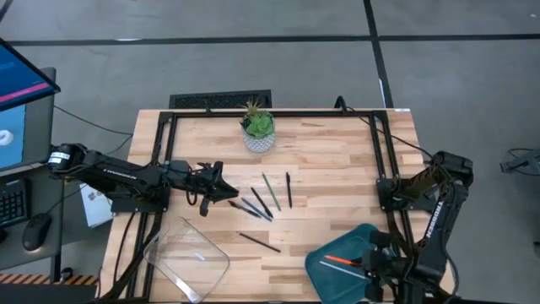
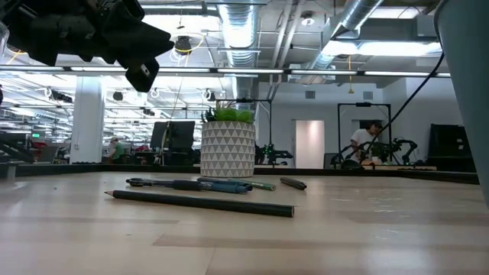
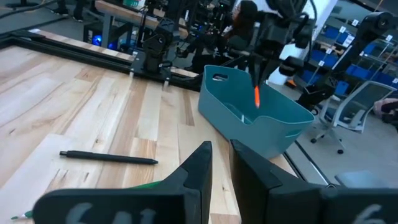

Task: Sort pens & pencils
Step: Put the orange pencil into the blue bin, then put the middle black pen into the transparent bin

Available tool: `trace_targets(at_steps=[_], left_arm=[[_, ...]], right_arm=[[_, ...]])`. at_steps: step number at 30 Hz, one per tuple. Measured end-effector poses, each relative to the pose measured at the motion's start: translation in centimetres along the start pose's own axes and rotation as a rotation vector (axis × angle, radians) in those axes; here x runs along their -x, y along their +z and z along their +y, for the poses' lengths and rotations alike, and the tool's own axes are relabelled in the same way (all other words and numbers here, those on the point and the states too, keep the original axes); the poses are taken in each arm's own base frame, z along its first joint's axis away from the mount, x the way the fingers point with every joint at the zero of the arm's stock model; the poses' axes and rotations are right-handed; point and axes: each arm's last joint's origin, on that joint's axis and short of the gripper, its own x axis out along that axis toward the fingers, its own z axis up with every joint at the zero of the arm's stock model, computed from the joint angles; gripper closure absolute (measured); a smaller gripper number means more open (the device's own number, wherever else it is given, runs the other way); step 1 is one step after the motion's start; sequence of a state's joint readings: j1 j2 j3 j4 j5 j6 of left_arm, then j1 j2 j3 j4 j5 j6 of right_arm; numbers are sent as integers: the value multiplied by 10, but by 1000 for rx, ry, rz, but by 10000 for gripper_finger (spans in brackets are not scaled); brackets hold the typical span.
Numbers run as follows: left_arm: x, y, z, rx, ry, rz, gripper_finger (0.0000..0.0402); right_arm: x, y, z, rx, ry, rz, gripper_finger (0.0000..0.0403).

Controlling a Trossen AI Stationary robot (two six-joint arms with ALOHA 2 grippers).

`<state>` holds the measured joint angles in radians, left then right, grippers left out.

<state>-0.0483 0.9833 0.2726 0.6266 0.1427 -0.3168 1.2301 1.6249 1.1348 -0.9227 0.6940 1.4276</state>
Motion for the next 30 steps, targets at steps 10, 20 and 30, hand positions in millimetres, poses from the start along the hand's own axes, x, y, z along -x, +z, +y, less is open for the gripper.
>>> trace_targets(at_steps=[10,20,30], left_arm=[[0,0,0,6,0,0,356],[0,-1,0,7,3,9,356],[0,-1,0,5,3,9,356]], right_arm=[[-15,-13,-7,-53,2,26,359],[-29,2,-13,-145,-49,127,331],[-37,11,-15,-86,-63,124,316]])
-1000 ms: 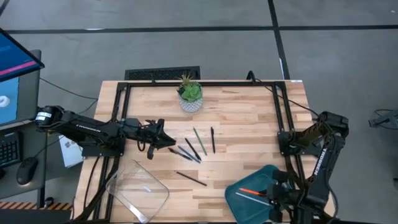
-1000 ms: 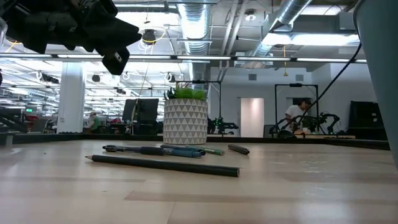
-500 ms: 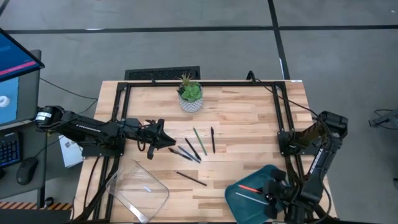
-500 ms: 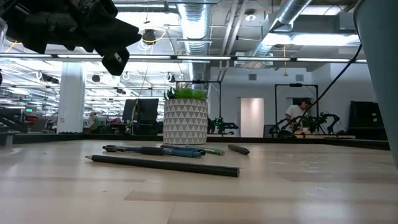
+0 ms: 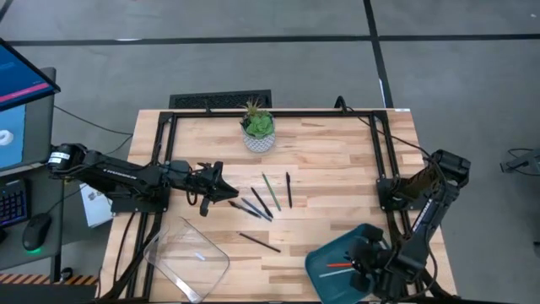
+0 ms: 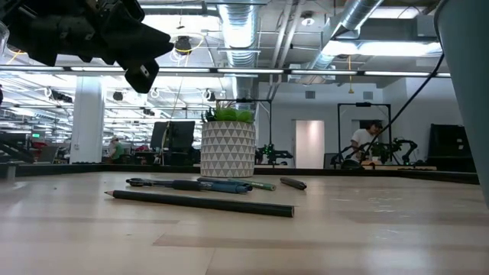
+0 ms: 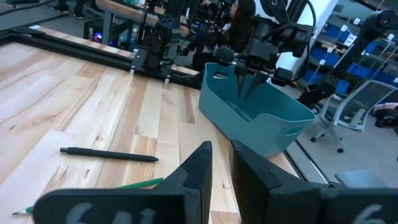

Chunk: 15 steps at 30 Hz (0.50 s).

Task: Sort pens & pencils
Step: Put the middle black pen into the transparent bin

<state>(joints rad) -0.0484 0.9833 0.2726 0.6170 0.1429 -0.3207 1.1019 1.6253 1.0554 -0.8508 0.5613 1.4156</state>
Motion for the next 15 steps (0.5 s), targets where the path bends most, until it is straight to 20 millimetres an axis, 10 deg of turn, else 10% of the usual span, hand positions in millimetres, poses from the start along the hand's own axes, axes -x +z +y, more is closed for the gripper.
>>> trace_targets(at_steps=[15], left_arm=[[0,1,3,40,119,-43,356]], right_arm=[[-23,53,-34,-46,-328,-363,316]])
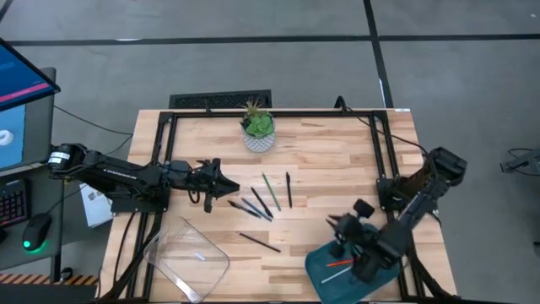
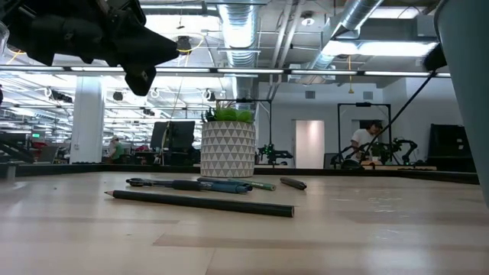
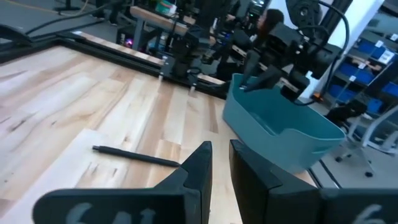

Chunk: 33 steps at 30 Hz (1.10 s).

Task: Sort pens & pencils
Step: Put the middle black pen into the transparent bin

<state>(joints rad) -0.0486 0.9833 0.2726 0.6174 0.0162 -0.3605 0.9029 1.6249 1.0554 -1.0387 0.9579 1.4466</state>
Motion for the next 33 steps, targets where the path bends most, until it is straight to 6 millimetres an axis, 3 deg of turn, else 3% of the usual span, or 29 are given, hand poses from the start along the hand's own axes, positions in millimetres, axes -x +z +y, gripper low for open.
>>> trace_targets(at_steps=[6,10,20,33], left_arm=[[0,0,0,26,2,0,356],[0,0,2,16,18,-3,356],[1,2,12,2,-21,33,356],[4,4,33,19,103,46,352]], right_arm=[[-35,23,-10,-81,-128,35,316],[-48,31,-16,-109,-178,45,316],[-50,34,-21,-90,-222,5,316],[-56,42,-23,-136,-252,-130,316]])
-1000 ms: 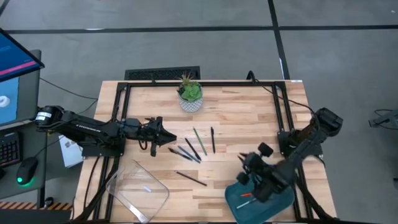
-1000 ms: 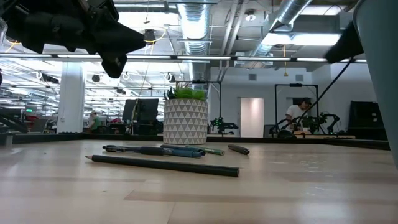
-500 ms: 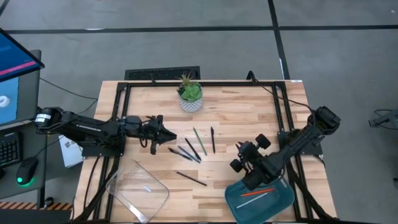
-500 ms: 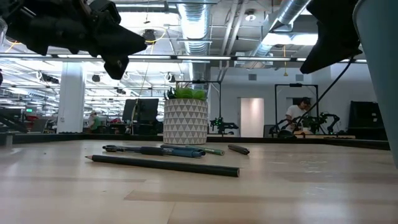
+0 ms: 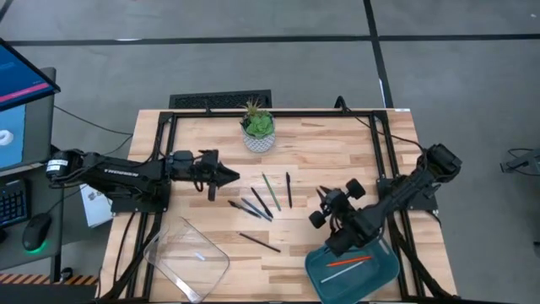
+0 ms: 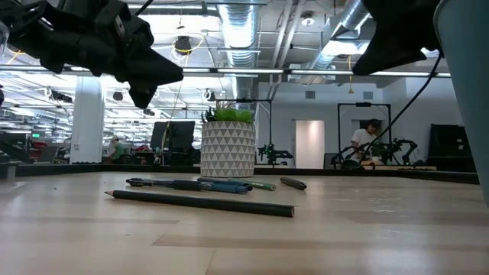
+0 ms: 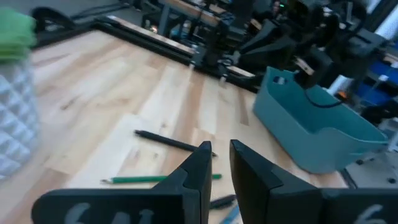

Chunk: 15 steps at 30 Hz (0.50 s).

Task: Sort pens & pencils
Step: Put the middle black pen into the transparent bin

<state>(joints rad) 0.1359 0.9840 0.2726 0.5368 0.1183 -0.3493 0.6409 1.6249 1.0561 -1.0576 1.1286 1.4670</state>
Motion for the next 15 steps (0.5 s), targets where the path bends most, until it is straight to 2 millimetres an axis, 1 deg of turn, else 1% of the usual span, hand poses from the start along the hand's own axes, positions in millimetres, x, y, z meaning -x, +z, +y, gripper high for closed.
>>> trace_targets(at_steps=[4,7,12,15], left_arm=[[0,1,2,-105,75,-27,347],[0,1,2,-85,87,-34,347],[0,-1,-1,-70,-32,23,347],[0,-6,-2,-119,-90,84,347]], right_arm=[[-4,2,-1,-8,-14,4,316],[-5,2,-1,-13,-17,5,316],[-5,2,-1,-14,-17,5,316],[-5,2,0,-22,-13,6,316]])
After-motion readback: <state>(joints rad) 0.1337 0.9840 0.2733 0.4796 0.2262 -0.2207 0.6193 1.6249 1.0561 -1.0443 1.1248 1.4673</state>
